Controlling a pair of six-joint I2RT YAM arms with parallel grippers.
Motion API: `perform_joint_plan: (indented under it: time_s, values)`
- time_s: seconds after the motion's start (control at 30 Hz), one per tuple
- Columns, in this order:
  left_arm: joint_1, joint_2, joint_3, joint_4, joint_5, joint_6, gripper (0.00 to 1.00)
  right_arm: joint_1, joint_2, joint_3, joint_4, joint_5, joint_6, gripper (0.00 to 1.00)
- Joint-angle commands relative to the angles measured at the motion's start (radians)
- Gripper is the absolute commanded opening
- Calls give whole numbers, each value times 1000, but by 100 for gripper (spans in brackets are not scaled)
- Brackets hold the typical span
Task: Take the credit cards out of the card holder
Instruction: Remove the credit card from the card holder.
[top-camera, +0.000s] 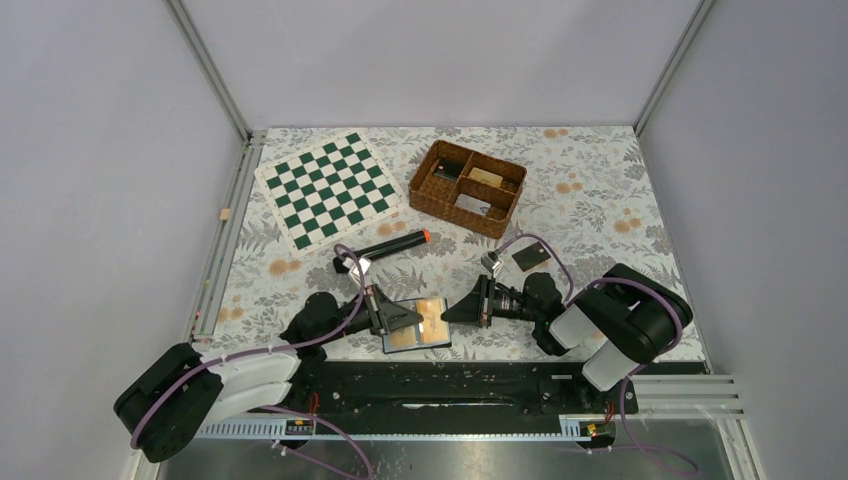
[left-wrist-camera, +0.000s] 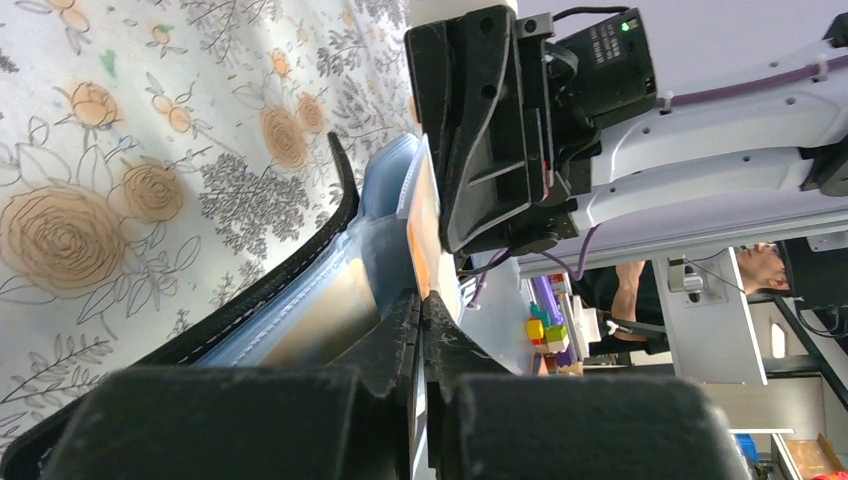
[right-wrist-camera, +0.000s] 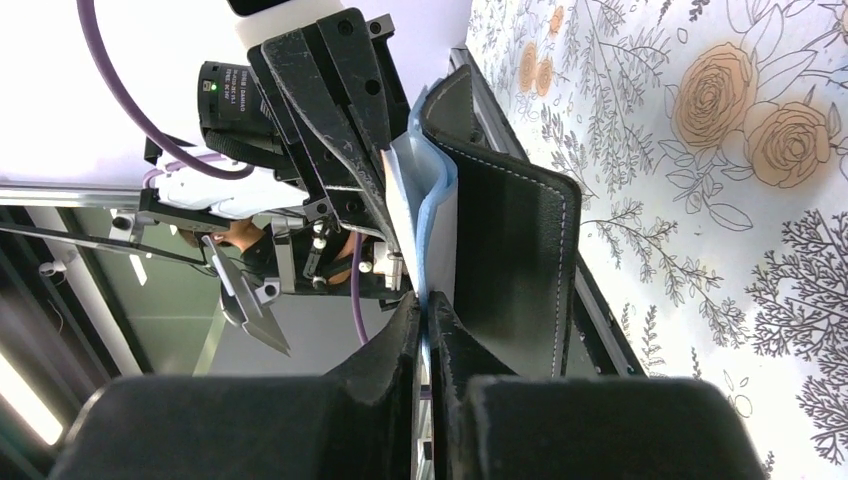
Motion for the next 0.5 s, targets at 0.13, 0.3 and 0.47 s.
perform_joint_plan:
  time_s: [0.13,0.3,0.47]
  values:
    - [-3,79,-29,-29,-14,49,0,-2,90,-6,28,25,-44,8]
    - [-2,245,-32,138,14,11,0,-2,132,-15,27,55,-67,18]
    - [7,410,-47,340,46,-34,0,-14,198,-16,28,58,-76,0]
